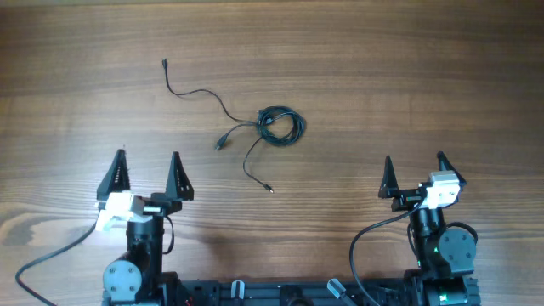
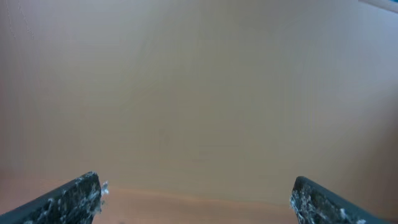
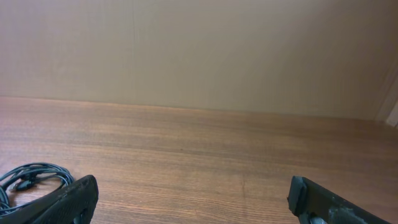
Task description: Untangle cables
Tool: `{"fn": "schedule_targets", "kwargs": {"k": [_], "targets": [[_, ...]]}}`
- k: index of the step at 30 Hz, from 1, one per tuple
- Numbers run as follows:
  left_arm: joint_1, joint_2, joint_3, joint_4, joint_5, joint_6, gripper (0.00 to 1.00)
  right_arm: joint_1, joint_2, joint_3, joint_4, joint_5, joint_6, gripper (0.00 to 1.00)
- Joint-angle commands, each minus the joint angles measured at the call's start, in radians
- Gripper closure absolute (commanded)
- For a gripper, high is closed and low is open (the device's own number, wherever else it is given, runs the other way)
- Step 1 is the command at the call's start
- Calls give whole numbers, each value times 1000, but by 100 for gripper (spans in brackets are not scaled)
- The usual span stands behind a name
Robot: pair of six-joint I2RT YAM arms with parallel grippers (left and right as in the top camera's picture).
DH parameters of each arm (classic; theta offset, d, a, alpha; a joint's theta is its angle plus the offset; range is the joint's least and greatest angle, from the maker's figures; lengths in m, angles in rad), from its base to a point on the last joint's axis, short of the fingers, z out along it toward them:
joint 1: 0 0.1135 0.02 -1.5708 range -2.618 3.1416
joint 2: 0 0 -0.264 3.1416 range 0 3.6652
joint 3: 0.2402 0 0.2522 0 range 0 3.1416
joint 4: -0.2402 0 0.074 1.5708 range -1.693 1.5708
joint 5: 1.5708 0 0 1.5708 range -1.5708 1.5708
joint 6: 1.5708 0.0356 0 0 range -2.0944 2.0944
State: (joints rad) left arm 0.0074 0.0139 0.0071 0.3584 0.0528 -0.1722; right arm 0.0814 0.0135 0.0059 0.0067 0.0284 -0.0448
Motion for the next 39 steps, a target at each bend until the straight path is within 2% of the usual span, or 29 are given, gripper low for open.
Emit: {"fn": "schedule_targets", "kwargs": {"k": [1,5,11,28,39], "targets": [[-5,-5,-1,-82,42,-198,0,-7,-9,-1,4,16,19,0],[-5,-5,-2,-157,67,-214,0,-7,-9,-1,4,16,19,0],[-5,-5,-2,-166,67,-214,0,-7,-9,-1,4,16,19,0],[-5,-5,-2,-421,57,-209,0,-7,-9,-1,4,16,19,0],[-5,-5,-1,-423,-10,-210,0,-7,-9,-1,4,16,19,0]]}}
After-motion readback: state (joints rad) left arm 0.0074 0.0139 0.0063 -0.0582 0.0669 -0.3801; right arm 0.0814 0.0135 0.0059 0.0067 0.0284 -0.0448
